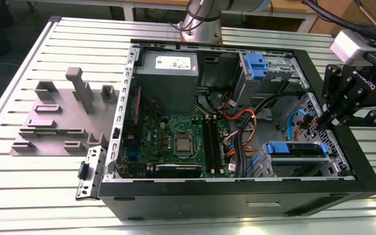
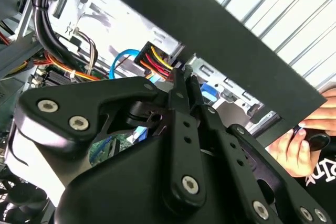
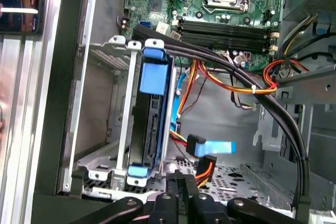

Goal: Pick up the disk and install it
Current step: 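Insert the first disk wire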

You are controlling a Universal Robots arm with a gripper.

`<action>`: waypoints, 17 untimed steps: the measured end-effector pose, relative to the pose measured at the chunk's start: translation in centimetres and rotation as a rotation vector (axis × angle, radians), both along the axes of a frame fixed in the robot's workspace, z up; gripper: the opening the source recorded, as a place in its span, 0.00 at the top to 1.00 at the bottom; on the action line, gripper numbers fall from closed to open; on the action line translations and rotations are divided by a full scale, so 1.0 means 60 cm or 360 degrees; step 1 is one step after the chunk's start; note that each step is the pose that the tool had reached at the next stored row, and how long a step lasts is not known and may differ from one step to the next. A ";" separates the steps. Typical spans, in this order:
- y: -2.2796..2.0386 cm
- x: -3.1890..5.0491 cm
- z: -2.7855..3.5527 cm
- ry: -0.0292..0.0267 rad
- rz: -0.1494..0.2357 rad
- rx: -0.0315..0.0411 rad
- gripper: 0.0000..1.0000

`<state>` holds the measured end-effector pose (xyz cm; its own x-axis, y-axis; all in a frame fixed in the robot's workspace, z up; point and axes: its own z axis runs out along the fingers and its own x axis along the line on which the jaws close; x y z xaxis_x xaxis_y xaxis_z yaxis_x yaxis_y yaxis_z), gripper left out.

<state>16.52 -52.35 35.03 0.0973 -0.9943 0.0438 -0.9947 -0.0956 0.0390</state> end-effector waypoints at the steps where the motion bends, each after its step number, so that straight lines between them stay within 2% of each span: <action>1: 0.0000 -0.003 0.000 -0.00004 0.0000 0.0000 0.83; 8: -0.0017 -0.012 0.000 -0.00019 0.0003 -0.0001 0.83; 11: -0.0061 -0.013 -0.001 -0.00045 0.0006 -0.0001 0.83; 15: -0.0144 -0.017 -0.003 -0.00147 0.0016 -0.0001 0.83; 17: -0.0156 -0.020 -0.004 -0.00262 0.0018 0.0000 0.83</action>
<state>15.31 -53.28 34.81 0.1079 -0.9931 0.0458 -0.9940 -0.1070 0.0227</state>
